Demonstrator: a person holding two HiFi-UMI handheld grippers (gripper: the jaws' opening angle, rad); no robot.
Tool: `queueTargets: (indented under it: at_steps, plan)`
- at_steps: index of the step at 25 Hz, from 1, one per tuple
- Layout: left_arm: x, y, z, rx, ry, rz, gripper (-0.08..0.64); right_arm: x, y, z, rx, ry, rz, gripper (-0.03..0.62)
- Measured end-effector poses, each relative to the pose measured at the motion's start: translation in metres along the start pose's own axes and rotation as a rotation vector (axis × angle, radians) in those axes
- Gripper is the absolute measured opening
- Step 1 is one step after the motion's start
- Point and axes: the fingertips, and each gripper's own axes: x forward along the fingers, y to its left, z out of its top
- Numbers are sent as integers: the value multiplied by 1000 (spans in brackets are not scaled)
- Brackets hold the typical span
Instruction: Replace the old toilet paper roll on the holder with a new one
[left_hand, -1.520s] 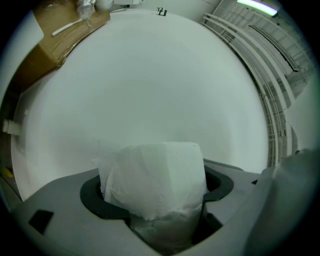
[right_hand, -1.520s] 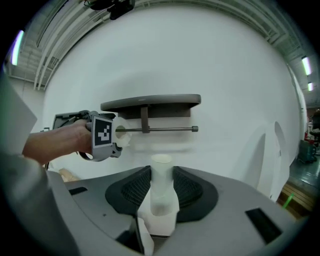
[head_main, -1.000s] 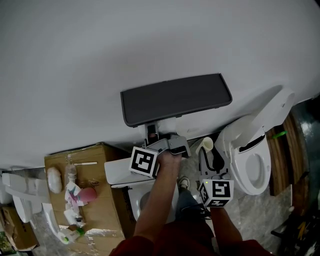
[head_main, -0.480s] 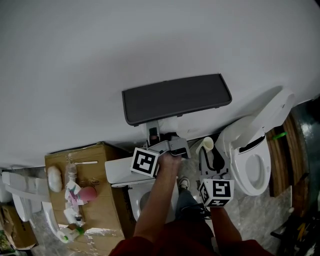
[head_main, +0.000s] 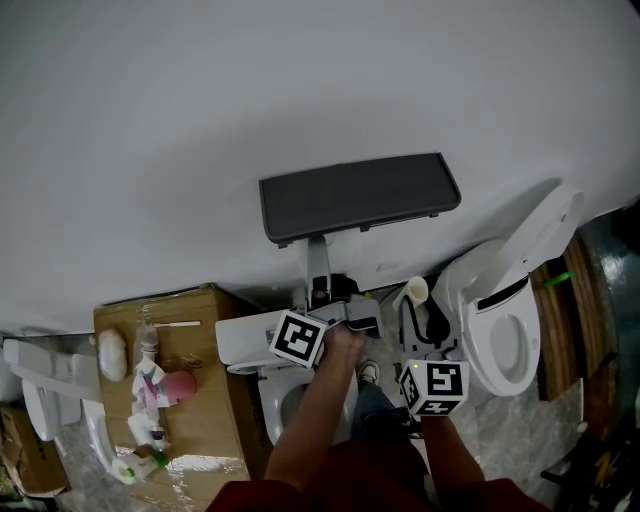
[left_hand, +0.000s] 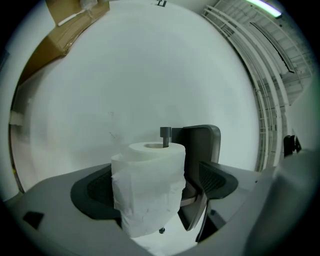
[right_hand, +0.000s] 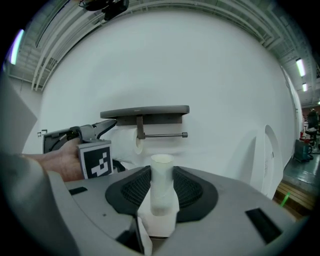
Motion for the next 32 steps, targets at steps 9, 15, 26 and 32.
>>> queueTargets:
  at_steps: [9,15,26,32]
  plan:
    - [-50,-17,-2,-27,9,18,509,-32,7,19,-22,-41,-1,152]
    - [-80,-38,-2,-41,29,-4,505,-55,13,26,-33,-62,-8,152]
    - [-127,-57,10,91,35,76,28,-87,29,39,-41,-97,-2,152]
    - [-141,-78,18,556,176,104,17,-102,41,46,-43,-117,6,152]
